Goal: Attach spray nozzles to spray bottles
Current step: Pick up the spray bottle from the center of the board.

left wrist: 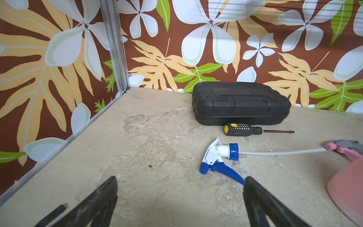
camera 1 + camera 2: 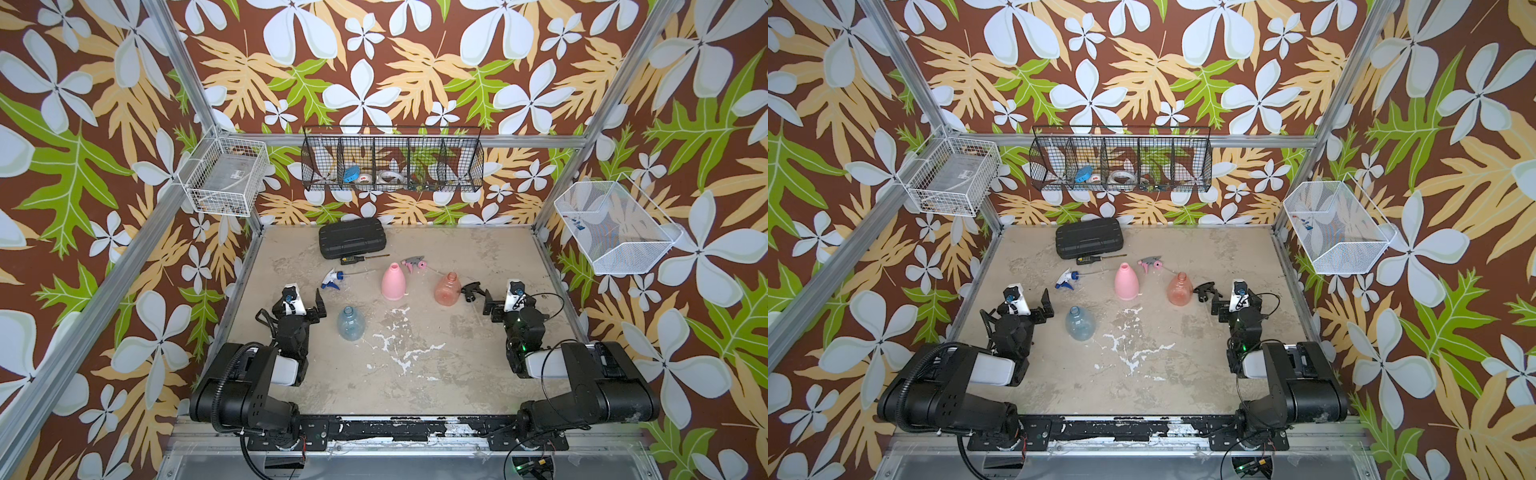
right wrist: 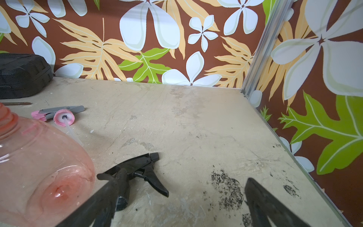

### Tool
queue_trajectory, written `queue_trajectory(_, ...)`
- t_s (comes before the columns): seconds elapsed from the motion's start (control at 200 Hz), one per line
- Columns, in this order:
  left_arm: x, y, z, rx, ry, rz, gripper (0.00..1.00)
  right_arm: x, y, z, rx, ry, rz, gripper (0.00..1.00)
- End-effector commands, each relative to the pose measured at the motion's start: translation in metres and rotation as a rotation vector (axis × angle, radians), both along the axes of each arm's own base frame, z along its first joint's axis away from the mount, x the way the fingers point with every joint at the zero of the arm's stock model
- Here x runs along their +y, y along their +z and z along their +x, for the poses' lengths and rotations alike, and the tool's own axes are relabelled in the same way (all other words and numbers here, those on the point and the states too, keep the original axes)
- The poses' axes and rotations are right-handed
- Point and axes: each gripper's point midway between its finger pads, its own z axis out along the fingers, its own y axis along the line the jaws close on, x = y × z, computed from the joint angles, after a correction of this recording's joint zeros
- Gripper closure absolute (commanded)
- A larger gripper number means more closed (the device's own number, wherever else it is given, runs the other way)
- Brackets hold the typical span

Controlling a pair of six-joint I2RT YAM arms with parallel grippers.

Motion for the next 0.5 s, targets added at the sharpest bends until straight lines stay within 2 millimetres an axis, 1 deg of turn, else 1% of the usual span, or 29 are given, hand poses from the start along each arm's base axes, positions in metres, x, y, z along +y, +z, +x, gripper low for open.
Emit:
queue_trajectory(0.0,0.004,0.015,0.002,-0.012,0.026,-0.01,0.0,-0.004,0.017,-0.004,-0.038,-0.072,-0.041,0.0)
queue_trajectory(0.03,0.006,0.018,0.003,0.005,0.037,-0.017,0.0,-0.002,0.02,-0.004,-0.015,-0.077,-0.058,0.0)
queue_trajectory(0.065,0.01,0.022,0.005,0.021,0.066,-0.036,0.0,0.001,0.029,-0.004,-0.002,-0.075,-0.08,0.0)
queue_trajectory(0.1,0.016,0.02,0.005,0.067,0.107,-0.053,0.0,0.004,0.038,-0.005,-0.01,-0.07,-0.093,0.0)
queue_trajectory(0.175,0.027,0.028,-0.002,0.088,0.177,-0.08,0.0,-0.004,0.062,-0.01,-0.058,-0.123,-0.048,0.0)
queue_trajectory(0.245,0.03,0.042,-0.014,0.001,0.189,-0.128,0.0,-0.008,0.084,-0.01,-0.065,-0.162,0.027,0.0)
queue_trajectory(0.27,0.031,0.047,-0.021,-0.041,0.192,-0.158,0.0,-0.009,0.088,-0.009,-0.051,-0.174,0.059,0.0)
queue_trajectory(0.295,0.032,0.052,-0.027,-0.086,0.195,-0.194,0.0,-0.009,0.099,-0.007,-0.054,-0.187,0.116,0.0)
queue_trajectory(0.3,0.032,0.053,-0.029,-0.097,0.195,-0.204,0.0,-0.01,0.108,-0.005,-0.077,-0.189,0.132,0.0)
queue_trajectory(0.32,0.033,0.056,-0.035,-0.132,0.196,-0.24,0.0,-0.012,0.111,-0.005,-0.065,-0.213,0.185,0.0)
queue_trajectory(0.325,0.033,0.057,-0.036,-0.141,0.195,-0.249,0.0,-0.013,0.104,-0.007,-0.038,-0.225,0.194,0.0)
queue_trajectory(0.33,0.033,0.058,-0.038,-0.151,0.195,-0.258,0.0,-0.014,0.115,-0.004,-0.065,-0.233,0.219,0.0)
queue_trajectory(0.335,0.034,0.059,-0.039,-0.16,0.196,-0.266,0.0,-0.015,0.116,-0.004,-0.064,-0.246,0.237,0.0)
queue_trajectory(0.345,0.034,0.06,-0.042,-0.178,0.196,-0.282,0.0,-0.019,0.117,-0.005,-0.058,-0.275,0.27,0.0)
queue_trajectory(0.35,0.034,0.06,-0.043,-0.183,0.195,-0.287,0.0,-0.02,0.11,-0.006,-0.036,-0.289,0.29,0.0)
queue_trajectory(0.355,0.034,0.061,-0.045,-0.192,0.194,-0.297,0.0,-0.022,0.119,-0.005,-0.062,-0.306,0.321,0.0)
queue_trajectory(0.39,0.036,0.064,-0.054,-0.252,0.189,-0.346,0.0,-0.039,0.111,-0.012,-0.043,-0.45,0.468,0.0)
queue_trajectory(0.415,0.037,0.062,-0.06,-0.278,0.188,-0.374,0.0,-0.047,0.104,-0.015,-0.02,-0.517,0.524,0.0)
queue_trajectory(0.43,0.037,0.059,-0.063,-0.285,0.19,-0.391,0.0,-0.049,0.105,-0.012,-0.012,-0.515,0.536,0.0)
queue_trajectory(0.465,0.04,0.053,-0.068,-0.293,0.207,-0.438,0.0,-0.049,0.109,-0.004,0.023,-0.453,0.543,0.0)
queue_trajectory(0.495,0.042,0.048,-0.07,-0.288,0.221,-0.467,0.0,-0.049,0.112,0.001,0.049,-0.421,0.561,0.02)
